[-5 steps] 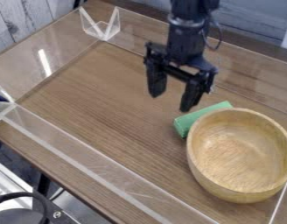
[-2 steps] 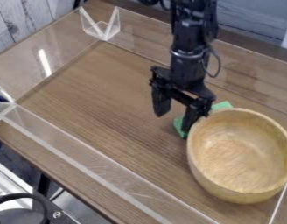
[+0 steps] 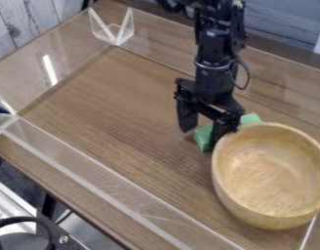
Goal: Put the green block in the brown bowl
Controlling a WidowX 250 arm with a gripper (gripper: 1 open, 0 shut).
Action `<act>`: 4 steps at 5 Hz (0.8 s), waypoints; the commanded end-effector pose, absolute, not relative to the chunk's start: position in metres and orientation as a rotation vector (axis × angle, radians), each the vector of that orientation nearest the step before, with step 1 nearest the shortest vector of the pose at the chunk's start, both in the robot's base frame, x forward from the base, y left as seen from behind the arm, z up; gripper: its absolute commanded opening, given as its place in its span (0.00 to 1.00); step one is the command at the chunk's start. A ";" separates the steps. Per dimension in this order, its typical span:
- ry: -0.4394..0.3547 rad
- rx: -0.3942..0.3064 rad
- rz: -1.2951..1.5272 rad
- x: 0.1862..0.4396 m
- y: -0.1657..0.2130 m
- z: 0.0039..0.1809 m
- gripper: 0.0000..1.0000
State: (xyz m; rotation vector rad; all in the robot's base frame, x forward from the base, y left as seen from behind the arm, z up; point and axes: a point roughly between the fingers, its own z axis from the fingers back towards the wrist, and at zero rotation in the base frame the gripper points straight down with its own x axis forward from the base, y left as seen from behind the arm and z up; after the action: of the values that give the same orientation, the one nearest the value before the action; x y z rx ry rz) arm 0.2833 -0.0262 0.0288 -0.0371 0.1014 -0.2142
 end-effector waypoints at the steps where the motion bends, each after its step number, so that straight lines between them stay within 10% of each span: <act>1: 0.073 -0.034 -0.238 0.291 -0.030 0.029 1.00; 4: 0.089 -0.036 -0.255 0.292 -0.032 0.023 1.00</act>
State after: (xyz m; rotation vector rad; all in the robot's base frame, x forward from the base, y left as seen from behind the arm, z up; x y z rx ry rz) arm 0.2881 -0.0281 0.0195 -0.0365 0.1074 -0.2420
